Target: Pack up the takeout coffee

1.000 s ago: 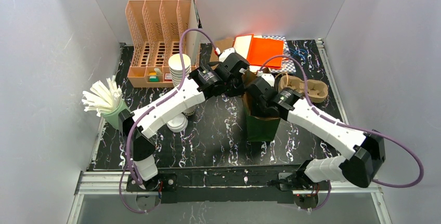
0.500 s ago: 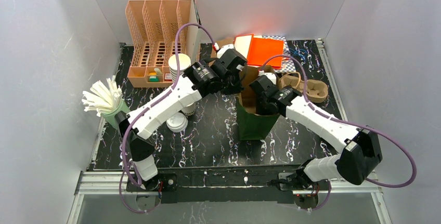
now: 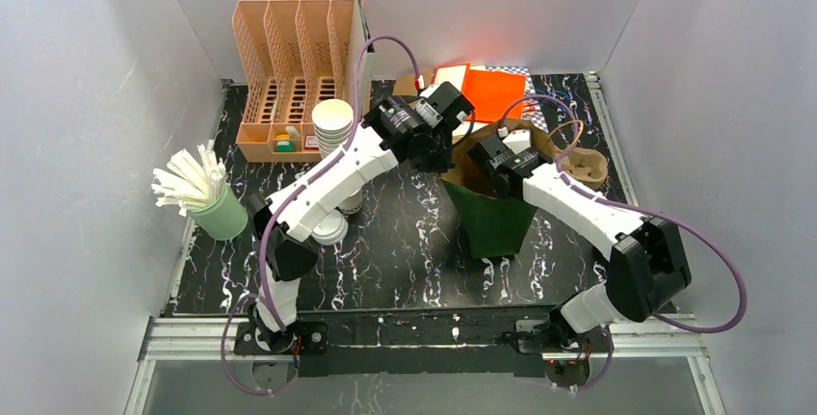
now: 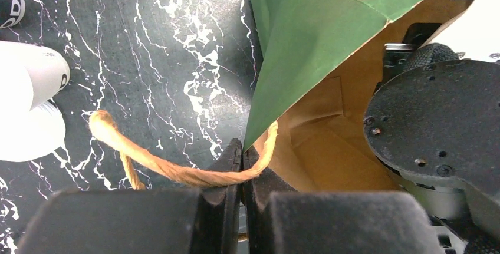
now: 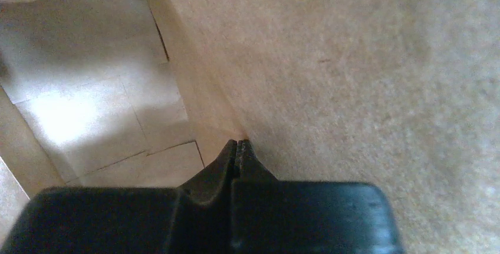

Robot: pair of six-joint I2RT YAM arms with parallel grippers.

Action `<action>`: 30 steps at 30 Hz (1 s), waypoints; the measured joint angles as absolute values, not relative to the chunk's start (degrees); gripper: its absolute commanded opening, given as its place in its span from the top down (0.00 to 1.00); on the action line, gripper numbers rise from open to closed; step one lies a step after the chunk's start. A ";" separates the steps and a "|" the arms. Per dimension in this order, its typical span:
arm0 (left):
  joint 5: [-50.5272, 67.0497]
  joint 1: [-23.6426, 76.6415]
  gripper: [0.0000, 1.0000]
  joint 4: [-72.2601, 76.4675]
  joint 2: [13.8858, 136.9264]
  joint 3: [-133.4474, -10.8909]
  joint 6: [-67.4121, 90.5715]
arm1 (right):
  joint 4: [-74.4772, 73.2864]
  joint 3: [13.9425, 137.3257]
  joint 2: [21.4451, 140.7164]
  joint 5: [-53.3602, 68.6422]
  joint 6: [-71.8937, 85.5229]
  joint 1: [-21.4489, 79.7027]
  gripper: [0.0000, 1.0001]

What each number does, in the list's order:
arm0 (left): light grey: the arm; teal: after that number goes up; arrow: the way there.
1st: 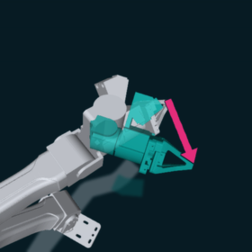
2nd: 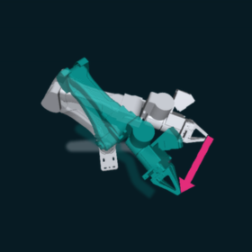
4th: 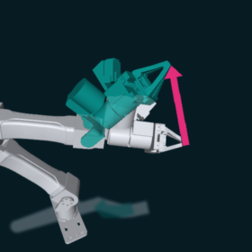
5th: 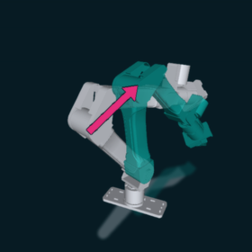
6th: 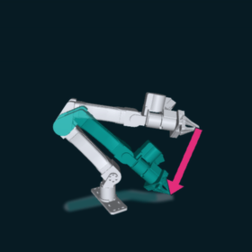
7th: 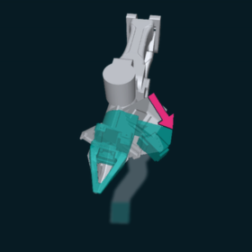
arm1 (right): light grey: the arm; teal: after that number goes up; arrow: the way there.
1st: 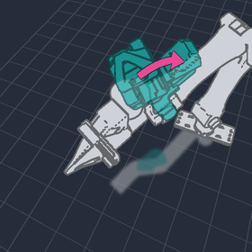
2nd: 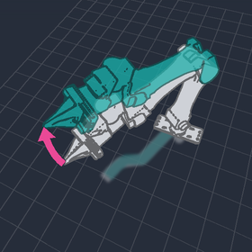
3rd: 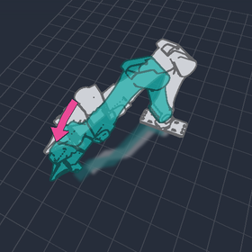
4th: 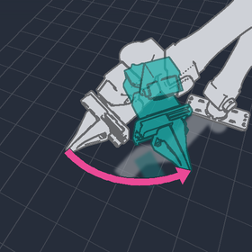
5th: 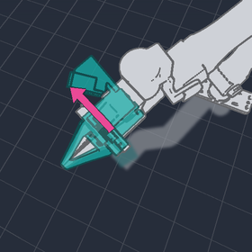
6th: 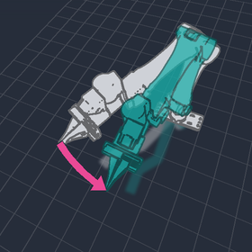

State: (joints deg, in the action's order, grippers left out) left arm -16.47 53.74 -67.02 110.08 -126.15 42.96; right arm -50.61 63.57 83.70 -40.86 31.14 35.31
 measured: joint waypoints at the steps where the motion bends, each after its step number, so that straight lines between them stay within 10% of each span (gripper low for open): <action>1: -16.38 53.71 1.00 -67.37 110.17 -126.23 42.81 | -51.07 63.90 83.72 -41.67 30.98 35.24 0.99; 18: -12.05 52.56 1.00 -64.10 109.84 -123.57 43.75 | -41.28 64.18 81.71 -2.52 24.47 33.47 0.98; 30: -11.81 50.81 1.00 -63.46 109.73 -123.92 43.44 | -48.42 98.02 81.58 7.33 18.59 33.43 0.65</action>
